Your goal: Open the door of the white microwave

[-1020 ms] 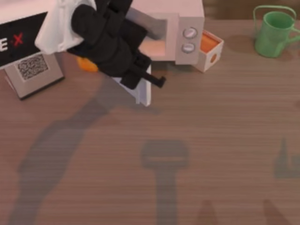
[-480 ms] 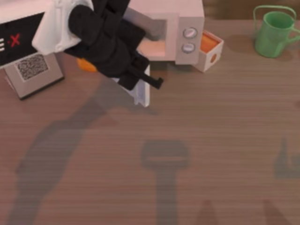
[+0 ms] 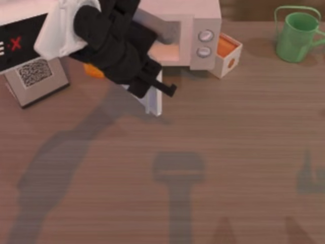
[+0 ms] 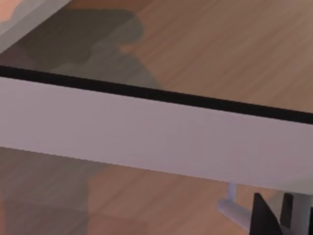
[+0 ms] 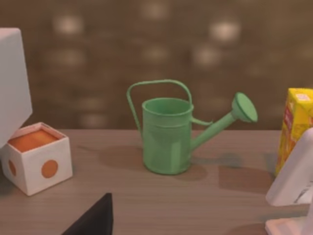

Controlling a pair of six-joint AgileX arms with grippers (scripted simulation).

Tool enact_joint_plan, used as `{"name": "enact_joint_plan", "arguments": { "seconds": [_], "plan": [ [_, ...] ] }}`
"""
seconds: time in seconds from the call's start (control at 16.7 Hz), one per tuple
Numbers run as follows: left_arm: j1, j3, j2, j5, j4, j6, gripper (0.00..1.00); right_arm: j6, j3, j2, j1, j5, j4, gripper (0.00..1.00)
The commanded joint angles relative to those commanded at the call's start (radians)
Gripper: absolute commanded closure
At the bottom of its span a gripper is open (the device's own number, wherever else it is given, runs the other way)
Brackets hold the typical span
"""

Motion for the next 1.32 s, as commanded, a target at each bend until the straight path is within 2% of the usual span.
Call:
{"name": "enact_joint_plan", "arguments": {
  "seconds": [0.54, 0.72, 1.08, 1.32],
  "plan": [
    [0.000, 0.000, 0.000, 0.000, 0.000, 0.000, 1.00, 0.000, 0.000, 0.000, 0.000, 0.000, 0.000, 0.00],
    [0.001, -0.007, -0.004, 0.014, -0.002, 0.011, 1.00, 0.000, 0.000, 0.000, 0.000, 0.000, 0.000, 0.00],
    [0.053, -0.054, -0.048, 0.081, -0.010, 0.143, 1.00, 0.000, 0.000, 0.000, 0.000, 0.000, 0.000, 0.00],
    [0.056, -0.058, -0.049, 0.085, -0.012, 0.151, 1.00, 0.000, 0.000, 0.000, 0.000, 0.000, 0.000, 0.00]
  ]
}}
